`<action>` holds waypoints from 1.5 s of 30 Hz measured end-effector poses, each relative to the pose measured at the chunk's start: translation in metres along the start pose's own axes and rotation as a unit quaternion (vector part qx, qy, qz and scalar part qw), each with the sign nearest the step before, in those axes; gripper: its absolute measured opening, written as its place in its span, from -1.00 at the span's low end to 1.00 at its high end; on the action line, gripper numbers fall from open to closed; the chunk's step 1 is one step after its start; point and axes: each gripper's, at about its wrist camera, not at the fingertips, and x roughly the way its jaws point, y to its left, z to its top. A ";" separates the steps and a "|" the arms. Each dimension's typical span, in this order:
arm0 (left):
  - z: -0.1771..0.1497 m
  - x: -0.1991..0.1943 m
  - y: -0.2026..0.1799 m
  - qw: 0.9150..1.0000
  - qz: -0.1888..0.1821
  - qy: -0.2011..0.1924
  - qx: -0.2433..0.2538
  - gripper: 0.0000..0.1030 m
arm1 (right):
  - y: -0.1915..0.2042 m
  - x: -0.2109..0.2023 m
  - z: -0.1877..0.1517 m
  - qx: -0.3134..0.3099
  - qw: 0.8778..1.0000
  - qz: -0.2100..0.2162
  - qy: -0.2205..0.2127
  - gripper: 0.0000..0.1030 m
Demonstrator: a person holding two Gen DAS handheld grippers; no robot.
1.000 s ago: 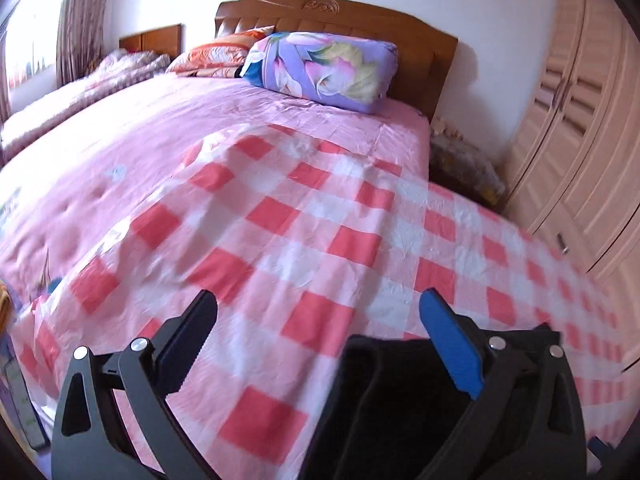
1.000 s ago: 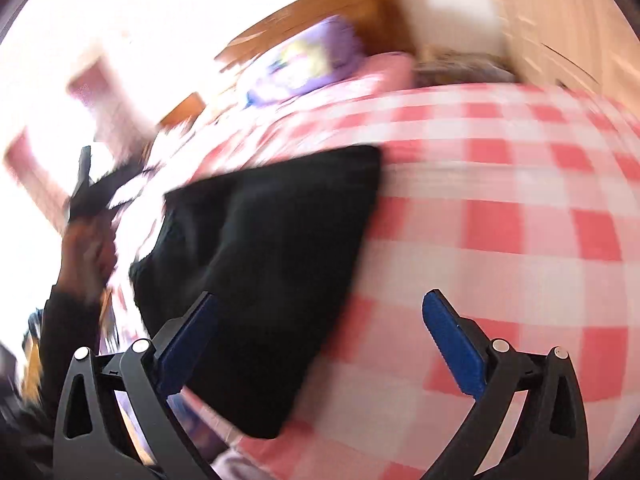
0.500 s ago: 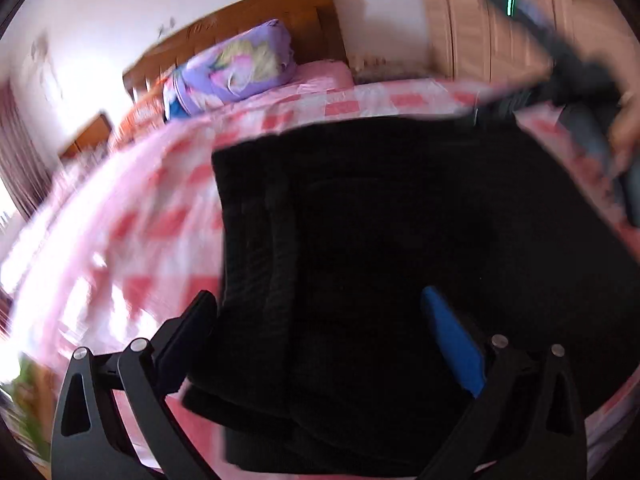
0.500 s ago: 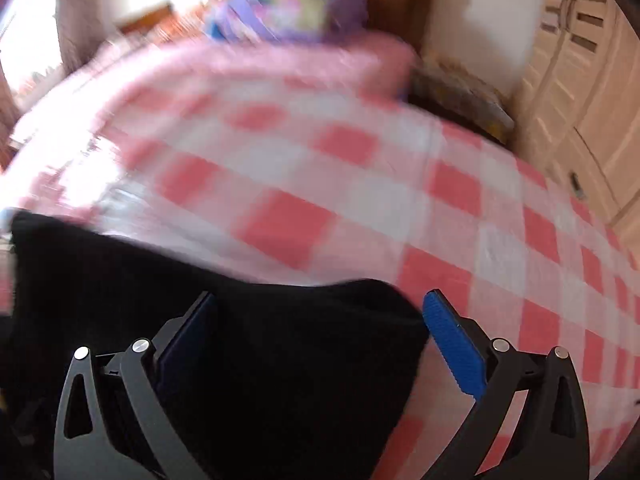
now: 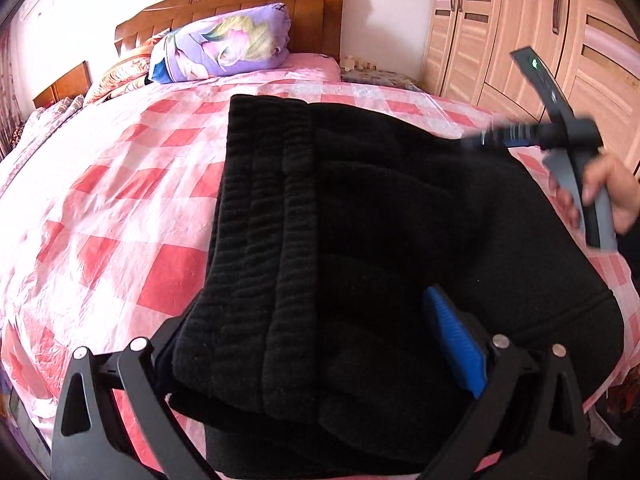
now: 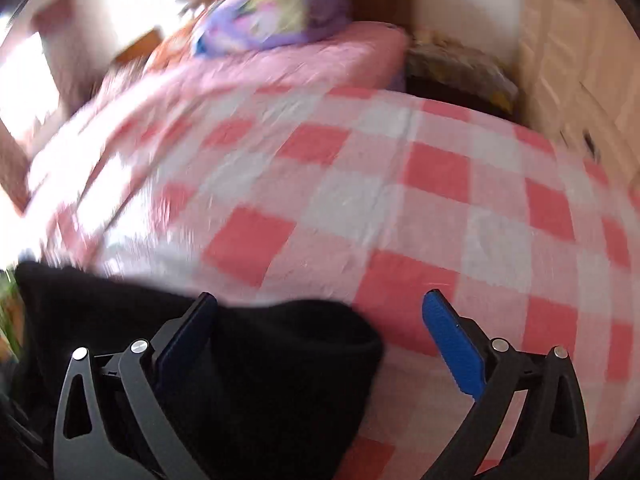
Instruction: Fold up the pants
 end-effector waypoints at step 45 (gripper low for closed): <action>-0.014 -0.082 0.056 0.995 -0.023 -0.045 -0.091 0.97 | 0.067 -0.152 -0.214 -0.074 0.985 0.136 -0.082 0.92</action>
